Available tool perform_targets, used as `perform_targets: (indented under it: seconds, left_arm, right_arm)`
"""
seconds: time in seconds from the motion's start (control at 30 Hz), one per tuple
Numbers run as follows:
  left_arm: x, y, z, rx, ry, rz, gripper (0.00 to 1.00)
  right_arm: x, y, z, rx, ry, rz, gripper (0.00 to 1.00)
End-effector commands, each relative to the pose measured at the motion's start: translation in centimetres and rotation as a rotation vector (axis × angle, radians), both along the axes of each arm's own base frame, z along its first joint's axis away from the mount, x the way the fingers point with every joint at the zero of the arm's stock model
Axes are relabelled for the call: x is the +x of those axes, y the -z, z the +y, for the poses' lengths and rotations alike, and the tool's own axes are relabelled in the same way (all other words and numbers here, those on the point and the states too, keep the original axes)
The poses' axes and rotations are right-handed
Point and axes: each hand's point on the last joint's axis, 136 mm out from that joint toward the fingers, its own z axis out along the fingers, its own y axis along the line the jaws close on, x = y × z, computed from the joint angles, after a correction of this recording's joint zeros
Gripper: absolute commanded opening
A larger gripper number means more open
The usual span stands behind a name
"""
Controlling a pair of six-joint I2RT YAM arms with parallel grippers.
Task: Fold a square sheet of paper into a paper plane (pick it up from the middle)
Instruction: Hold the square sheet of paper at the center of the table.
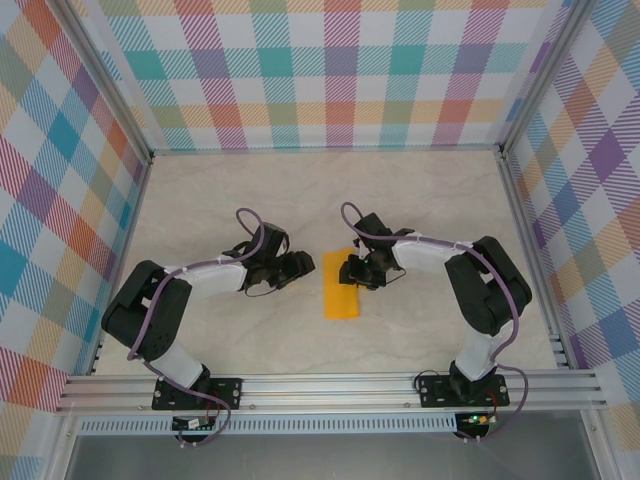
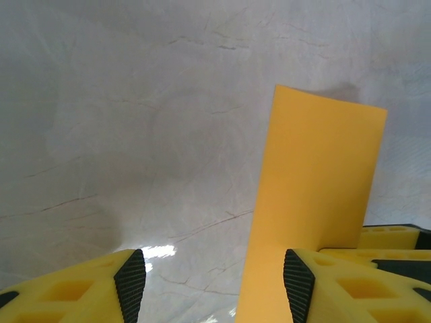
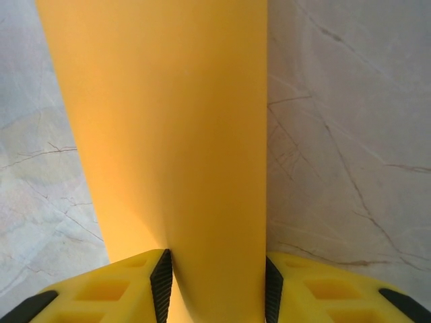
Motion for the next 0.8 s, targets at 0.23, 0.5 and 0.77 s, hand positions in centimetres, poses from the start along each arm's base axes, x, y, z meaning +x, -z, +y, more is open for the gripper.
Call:
perform_targets:
  seconds: [0.23, 0.5, 0.77]
  left_arm:
    - [0.4, -0.7, -2.1, -0.069, 0.019, -0.028, 0.54]
    - [0.3, -1.0, -3.3, -0.09, 0.033, -0.028, 0.51]
    - [0.4, -0.8, -4.9, -0.127, 0.058, -0.009, 0.48]
  right_arm:
    - [-1.3, 3.1, -3.0, -0.068, -0.022, 0.034, 0.36]
    - [-1.5, 3.6, -3.4, -0.082, -0.004, 0.054, 0.35]
    - [-1.6, 4.4, -4.1, -0.125, 0.027, 0.081, 0.38]
